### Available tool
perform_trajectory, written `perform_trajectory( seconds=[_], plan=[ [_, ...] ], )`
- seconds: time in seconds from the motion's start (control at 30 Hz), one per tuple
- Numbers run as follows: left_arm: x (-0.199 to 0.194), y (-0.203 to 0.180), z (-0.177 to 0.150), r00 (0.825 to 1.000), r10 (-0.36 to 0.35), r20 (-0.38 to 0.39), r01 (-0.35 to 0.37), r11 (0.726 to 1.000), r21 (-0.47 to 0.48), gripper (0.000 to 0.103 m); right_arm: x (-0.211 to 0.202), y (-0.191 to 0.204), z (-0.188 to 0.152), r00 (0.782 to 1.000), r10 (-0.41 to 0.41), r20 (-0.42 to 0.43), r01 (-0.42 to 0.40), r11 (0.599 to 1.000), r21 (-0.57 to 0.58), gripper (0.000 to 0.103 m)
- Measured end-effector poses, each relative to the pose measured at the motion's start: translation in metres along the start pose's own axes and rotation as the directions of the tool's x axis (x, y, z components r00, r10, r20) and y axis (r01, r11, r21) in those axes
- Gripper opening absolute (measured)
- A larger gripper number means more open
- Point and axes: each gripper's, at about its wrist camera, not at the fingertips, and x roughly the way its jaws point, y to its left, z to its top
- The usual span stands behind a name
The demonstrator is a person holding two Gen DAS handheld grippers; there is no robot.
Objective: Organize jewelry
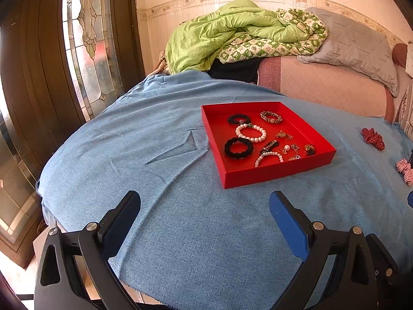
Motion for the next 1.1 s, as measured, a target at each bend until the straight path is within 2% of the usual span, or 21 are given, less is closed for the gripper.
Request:
perform_trajectory(
  seconds=[1.1],
  plan=[
    [0.0026,0.0024,-0.0019,1.000,0.005,-0.006,-0.005,1.000,0.012,0.099,0.0020,-0.0034,-0.0019,1.000,-0.003,-0.009,0.003,1.000,0.000,0.099]
  ],
)
